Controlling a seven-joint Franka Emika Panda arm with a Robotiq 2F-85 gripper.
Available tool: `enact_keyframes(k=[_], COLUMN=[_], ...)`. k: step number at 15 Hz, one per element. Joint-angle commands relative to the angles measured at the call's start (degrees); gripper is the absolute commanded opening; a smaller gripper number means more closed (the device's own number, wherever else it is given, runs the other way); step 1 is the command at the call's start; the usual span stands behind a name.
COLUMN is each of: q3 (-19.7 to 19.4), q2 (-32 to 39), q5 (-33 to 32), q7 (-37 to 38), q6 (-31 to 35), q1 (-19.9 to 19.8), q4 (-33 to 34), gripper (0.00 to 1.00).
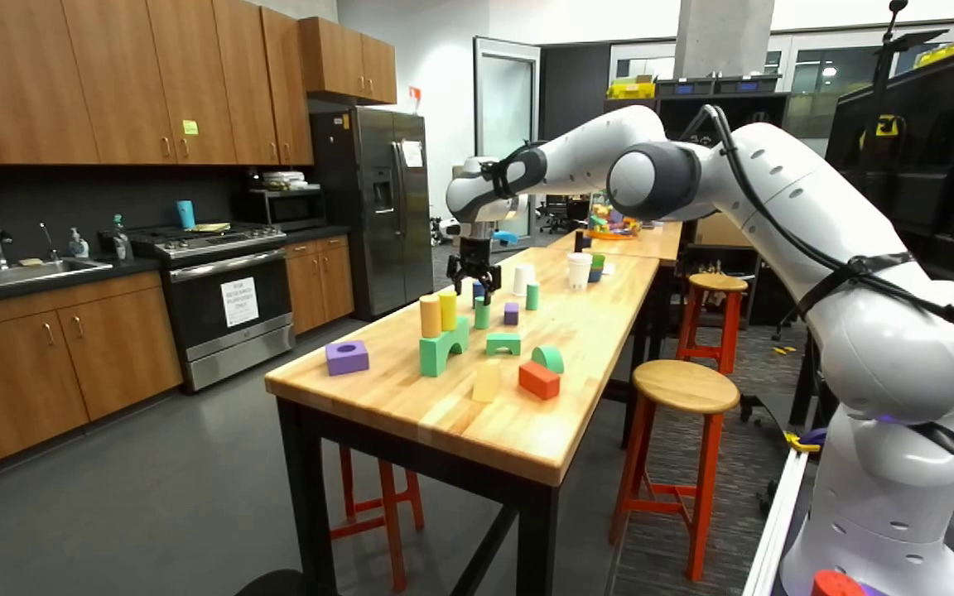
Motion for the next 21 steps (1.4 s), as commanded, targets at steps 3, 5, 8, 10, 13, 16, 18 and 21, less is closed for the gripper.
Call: enact_keyframes(k=[3,5,8,10,13,16,18,21], q3=[-1.90,-2.22,-2.15,-1.79,-1.75,-2.01,-1.88,-1.96], q2=[-0.47,-0.56,-0.49,-0.66,-0.38,0.18,0.45,0.58], q5=[-0.74,-0.63,-0.08,-0.30,-0.06,-0.36,-0.14,-0.17], q7=[-4.21,-4.75,-4.74,-3.89,-3.55,-3.06,-3.11,-3.02], q6=[-3.27,-5.12,-6.15,-4.03,-1.87,-0.01,0.95,1.93], q1=[0.05,0.16,0.10,0.02,0.02,0.23,0.10,0.05], q4=[0.02,0.10,0.25,-0.52,-0.37,-0.29,-0.42,-0.79], gripper=[1.00,1.00,1.00,1.00,1.00,1.00,1.00,1.00])
